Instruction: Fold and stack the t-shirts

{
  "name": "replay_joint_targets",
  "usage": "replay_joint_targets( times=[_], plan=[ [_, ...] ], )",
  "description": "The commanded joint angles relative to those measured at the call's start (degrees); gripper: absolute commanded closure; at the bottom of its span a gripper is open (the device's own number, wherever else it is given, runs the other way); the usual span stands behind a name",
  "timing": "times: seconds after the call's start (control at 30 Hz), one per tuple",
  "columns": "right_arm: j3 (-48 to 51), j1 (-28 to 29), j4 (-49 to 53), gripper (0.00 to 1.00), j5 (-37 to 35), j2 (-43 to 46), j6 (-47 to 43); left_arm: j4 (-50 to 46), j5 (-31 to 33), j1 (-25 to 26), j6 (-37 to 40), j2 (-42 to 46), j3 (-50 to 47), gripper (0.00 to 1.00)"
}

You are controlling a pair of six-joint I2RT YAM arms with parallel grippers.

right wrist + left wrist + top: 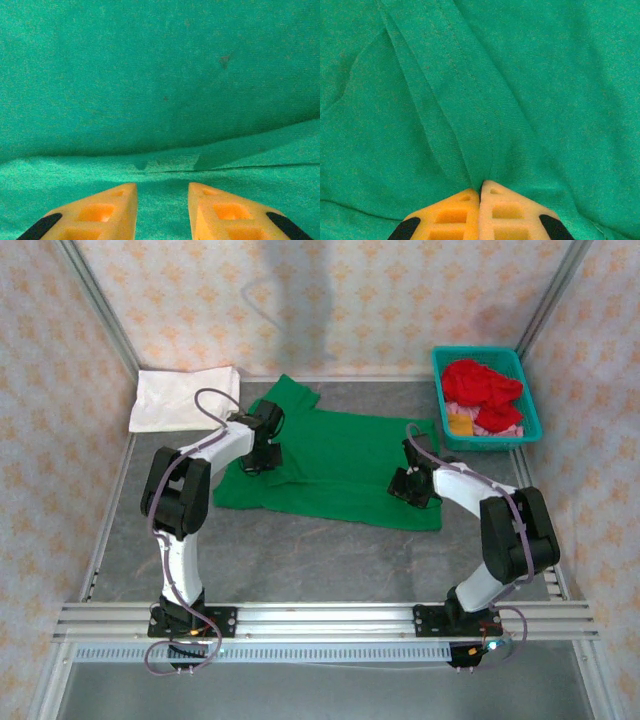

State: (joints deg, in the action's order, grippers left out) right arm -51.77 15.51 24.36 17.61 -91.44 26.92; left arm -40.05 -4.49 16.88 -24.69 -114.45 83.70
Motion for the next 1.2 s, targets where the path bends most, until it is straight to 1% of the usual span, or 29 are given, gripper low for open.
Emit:
replay_joint_targets(
  times=[0.0,0.07,0.17,0.43,0.63,0.83,0.87,0.93,0.97,1.07,1.1,1.17],
  plan=[
    [-1.67,0.14,-0.10,0.68,-0.55,-0.25,-0.73,-1.77,1.32,0.43,0.22,-1.64,1.95,1.00],
    [-1.80,0.15,-0.10,0.68,-0.56,-0.30,-0.74,-0.80,0.80,0.43,-0.14,-1.56,1.26,1.00],
    [-1.89,0.15,0.17,0.68,-0.38,-0.46,-1.02,-1.20,2.01,0.84,-0.34,-1.47,1.82,1.00],
    [-2.11,0.17,0.25,0.68,-0.47,-0.28,-0.99,-3.40,1.07,2.00,-0.19,-3.36,9.13,1.00],
    [-2.11,0.17,-0.01,0.68,0.00,-0.52,-0.85,-5.59,0.03,3.04,0.31,-8.52,17.82,1.00],
    [-2.63,0.17,0.40,0.67,0.70,-0.72,-1.08,-10.47,-0.70,4.15,1.43,-15.93,30.42,1.00],
    [-2.64,0.15,0.43,0.67,0.76,-0.67,-1.24,-11.69,-1.09,4.49,1.65,-17.19,32.81,0.94],
    [-2.72,0.15,0.58,0.67,0.96,-0.82,-1.28,-14.33,-0.99,5.27,2.05,-19.68,37.28,0.66],
    [-2.84,0.17,0.76,0.67,1.03,-0.82,-1.33,-15.60,-0.62,5.79,2.54,-20.50,39.30,0.58],
    [-2.68,0.21,1.21,0.66,0.60,-0.35,-1.47,-16.75,2.63,7.44,3.42,-19.27,40.19,0.54],
    [-2.58,0.12,1.37,0.66,0.28,-0.16,-1.59,-16.18,3.94,7.68,3.45,-17.77,38.90,0.54],
    [-2.46,0.10,1.82,0.66,-0.49,0.38,-1.71,-12.84,5.49,7.81,3.51,-12.47,33.12,0.53]
  ],
)
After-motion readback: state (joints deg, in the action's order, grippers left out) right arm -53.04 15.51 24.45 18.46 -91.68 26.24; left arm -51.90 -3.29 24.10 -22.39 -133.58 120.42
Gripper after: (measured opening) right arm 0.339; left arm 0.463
